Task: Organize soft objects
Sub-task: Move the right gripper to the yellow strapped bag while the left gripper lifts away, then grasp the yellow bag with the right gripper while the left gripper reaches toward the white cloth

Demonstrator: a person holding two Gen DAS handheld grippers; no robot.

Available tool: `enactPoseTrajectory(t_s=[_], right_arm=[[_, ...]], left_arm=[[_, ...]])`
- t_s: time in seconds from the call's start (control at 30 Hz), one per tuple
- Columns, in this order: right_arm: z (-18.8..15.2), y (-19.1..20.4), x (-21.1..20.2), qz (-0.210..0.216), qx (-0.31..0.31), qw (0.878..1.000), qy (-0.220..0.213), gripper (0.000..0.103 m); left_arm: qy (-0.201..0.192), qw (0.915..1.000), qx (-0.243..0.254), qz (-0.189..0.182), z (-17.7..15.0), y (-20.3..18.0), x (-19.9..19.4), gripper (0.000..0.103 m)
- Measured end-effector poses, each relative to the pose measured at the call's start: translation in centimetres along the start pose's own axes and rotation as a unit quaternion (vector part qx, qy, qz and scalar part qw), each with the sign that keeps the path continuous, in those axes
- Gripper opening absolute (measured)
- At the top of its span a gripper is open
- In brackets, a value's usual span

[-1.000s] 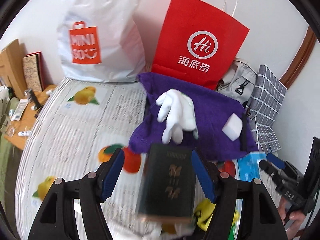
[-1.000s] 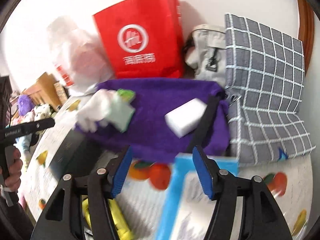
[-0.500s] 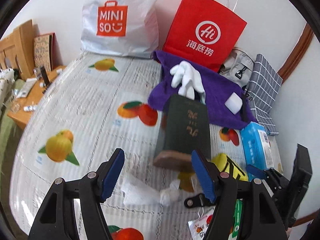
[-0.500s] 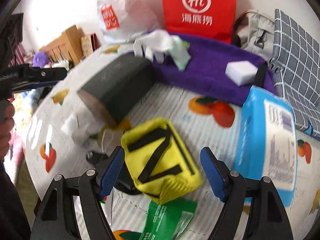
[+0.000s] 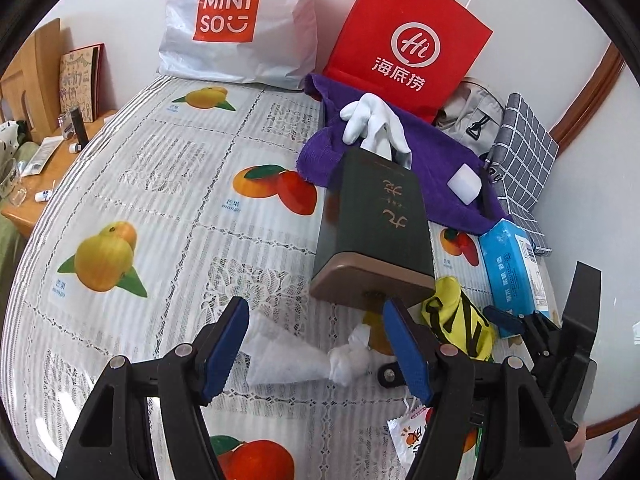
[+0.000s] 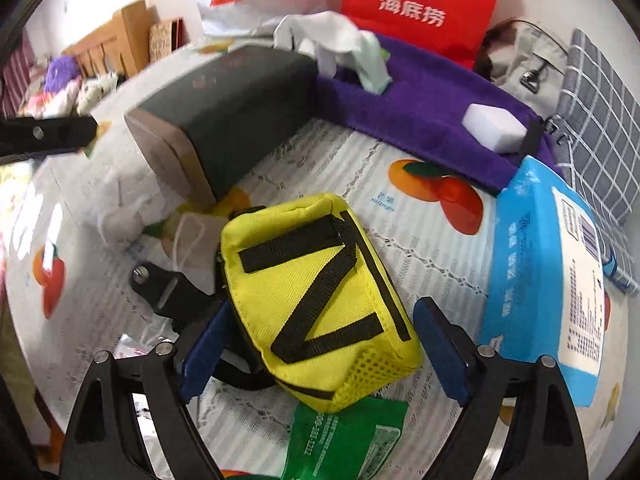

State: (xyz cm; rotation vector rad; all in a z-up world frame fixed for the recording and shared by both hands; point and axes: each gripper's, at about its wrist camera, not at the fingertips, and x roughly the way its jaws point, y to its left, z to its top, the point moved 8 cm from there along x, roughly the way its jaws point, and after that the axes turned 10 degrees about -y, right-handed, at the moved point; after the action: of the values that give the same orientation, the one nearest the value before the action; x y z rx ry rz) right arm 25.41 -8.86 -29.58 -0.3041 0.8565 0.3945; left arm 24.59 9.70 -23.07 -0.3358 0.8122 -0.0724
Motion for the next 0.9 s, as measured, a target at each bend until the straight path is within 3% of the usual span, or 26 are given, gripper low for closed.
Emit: enactPoseTrajectory(t_s=[0.1, 0.27, 0.77, 0.8, 0.83, 0.87, 0.9], right_arm=[[0.1, -0.1, 0.2, 0.01, 0.012, 1.0, -0.005, 0.088], [0.3, -0.8, -0.1, 0.02, 0.044, 0.999, -0.018, 0.073], [0.2, -5.0, -9.3, 0.019, 0.136, 0.984, -0.111, 0.072], [-0.1, -5.4, -9.8, 0.021, 0.143, 0.983, -0.116, 0.069], [-0.3, -5.6, -10.4, 0.027, 0.149, 0.981, -0.121, 0.053], [-0.8, -6.1, -10.9, 0.029, 0.159, 0.98, -0.12, 0.045], [-1.2, -6.5, -11.2, 0.029, 0.167, 0.978, -0.12, 0.043]], left_arm=[[0.001, 1.0, -0.001, 0.0, -0.3, 0.2, -0.1, 0.068], [0.006, 1.0, -0.001, 0.004, -1.0, 0.5, -0.5, 0.068], [0.027, 0.9994, 0.006, 0.018, -3.9, -0.7, -0.6, 0.068], [0.028, 0.9994, 0.007, 0.016, -4.1, -0.9, -0.6, 0.068], [0.028, 0.9994, 0.009, 0.016, -4.3, -1.1, -0.6, 0.068], [0.03, 0.9993, 0.013, 0.017, -4.5, -1.4, -0.5, 0.068], [0.032, 0.9992, 0.015, 0.017, -4.7, -1.5, -0.4, 0.068]])
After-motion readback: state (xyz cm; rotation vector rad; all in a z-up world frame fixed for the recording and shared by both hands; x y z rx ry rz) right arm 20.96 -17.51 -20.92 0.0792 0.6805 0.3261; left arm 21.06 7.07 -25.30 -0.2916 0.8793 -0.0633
